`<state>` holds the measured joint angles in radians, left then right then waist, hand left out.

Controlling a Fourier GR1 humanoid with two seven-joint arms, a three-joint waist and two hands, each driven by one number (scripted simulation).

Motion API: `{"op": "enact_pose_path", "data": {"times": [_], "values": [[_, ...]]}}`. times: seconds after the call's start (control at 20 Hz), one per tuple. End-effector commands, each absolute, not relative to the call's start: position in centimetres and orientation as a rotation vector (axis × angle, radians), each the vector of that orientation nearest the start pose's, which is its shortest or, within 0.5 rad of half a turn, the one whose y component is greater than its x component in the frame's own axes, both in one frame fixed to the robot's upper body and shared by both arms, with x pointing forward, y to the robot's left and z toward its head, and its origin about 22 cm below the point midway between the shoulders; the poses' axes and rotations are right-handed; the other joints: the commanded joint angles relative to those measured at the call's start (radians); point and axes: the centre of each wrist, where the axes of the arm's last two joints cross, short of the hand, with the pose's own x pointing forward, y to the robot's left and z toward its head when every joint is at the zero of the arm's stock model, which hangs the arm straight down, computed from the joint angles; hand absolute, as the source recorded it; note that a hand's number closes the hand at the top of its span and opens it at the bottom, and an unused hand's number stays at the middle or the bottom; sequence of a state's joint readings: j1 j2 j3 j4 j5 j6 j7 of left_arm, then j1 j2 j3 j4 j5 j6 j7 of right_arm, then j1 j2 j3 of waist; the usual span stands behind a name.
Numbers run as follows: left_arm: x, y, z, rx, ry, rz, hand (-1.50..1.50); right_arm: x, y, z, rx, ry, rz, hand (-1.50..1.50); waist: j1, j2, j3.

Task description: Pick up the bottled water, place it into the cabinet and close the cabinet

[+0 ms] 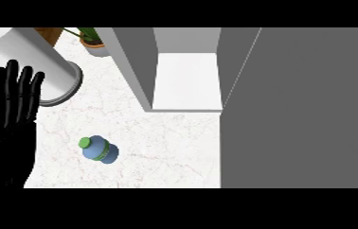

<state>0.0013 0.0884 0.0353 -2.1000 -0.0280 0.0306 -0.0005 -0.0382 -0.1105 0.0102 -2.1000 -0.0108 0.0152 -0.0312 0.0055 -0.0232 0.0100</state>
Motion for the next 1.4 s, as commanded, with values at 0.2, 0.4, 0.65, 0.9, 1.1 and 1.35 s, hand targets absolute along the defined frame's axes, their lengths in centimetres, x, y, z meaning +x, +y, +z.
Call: {"op": "enact_pose_path", "data": {"times": [0.2, 0.4, 0.65, 0.9, 1.1, 1.35], "values": [[16.6, 21.0, 14.4, -0.044, -2.087, -0.232, -1.50, 17.6, -23.3, 12.7, -0.048, -2.064, 0.078, -1.50, -0.009, 0.017, -0.010], [15.1, 19.3, 11.8, -0.332, -1.792, -0.096, -1.50, 16.3, -23.1, 10.8, 0.221, -1.875, 0.106, -1.50, -0.009, 0.013, -0.009], [10.3, 19.5, 15.3, -0.350, -1.789, -0.065, -1.50, 12.3, -24.9, 14.6, 0.227, -1.882, 0.105, -1.50, -0.006, 0.015, -0.009], [8.4, 17.9, 16.6, -0.340, -1.770, -0.073, -1.50, 11.0, -26.4, 15.4, 0.238, -1.887, 0.111, -1.50, -0.007, 0.018, -0.009], [7.4, 18.6, 17.2, -0.332, -1.754, -0.094, -1.50, 10.2, -25.7, 17.4, 0.241, -1.879, 0.127, -1.50, -0.003, 0.016, -0.010], [5.8, 19.4, 18.6, -0.330, -1.746, -0.070, -1.50, 10.1, -25.8, 16.2, 0.230, -1.886, 0.073, -1.50, -0.002, 0.012, -0.009]]}}
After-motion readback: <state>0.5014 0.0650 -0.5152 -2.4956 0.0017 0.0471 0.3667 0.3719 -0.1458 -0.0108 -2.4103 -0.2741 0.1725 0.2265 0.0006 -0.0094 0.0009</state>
